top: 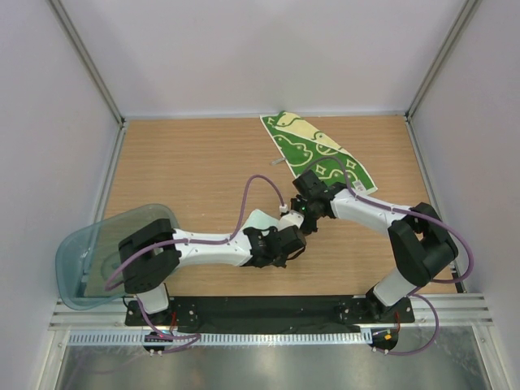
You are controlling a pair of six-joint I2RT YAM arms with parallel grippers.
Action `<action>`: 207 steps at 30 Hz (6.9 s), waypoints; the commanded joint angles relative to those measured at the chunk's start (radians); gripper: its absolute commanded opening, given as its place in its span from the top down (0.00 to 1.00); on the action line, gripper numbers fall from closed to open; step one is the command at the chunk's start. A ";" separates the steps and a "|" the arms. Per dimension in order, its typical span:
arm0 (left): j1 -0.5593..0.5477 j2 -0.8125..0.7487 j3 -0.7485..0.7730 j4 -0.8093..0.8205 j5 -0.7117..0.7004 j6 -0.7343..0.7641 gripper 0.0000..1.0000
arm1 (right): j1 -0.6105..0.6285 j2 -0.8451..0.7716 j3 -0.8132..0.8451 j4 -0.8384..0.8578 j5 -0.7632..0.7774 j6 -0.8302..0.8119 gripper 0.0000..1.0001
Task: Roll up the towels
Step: Roll the towel
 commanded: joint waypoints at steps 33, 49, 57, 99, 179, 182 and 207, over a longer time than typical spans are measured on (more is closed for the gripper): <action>0.035 -0.171 -0.166 0.146 0.129 -0.072 1.00 | -0.038 0.101 0.120 -0.132 0.148 -0.125 0.52; 0.066 -0.200 -0.217 0.188 0.170 -0.100 1.00 | -0.092 0.119 0.126 -0.152 0.170 -0.161 0.93; 0.153 -0.239 -0.295 0.321 0.360 -0.173 1.00 | -0.147 0.103 0.151 -0.191 0.188 -0.185 0.81; 0.505 -0.164 -0.585 0.482 0.720 -0.726 1.00 | -0.113 -0.019 -0.323 0.697 -0.395 -0.033 0.37; -0.119 0.068 0.027 -0.089 -0.273 -0.092 0.46 | 0.028 0.116 -0.064 0.216 -0.151 0.046 0.82; -0.119 0.105 0.012 -0.076 -0.271 -0.098 0.45 | 0.028 0.113 -0.065 0.213 -0.155 0.046 0.82; 0.000 -0.009 -0.180 0.129 0.026 -0.040 0.83 | 0.013 0.089 -0.047 0.084 -0.054 -0.024 0.48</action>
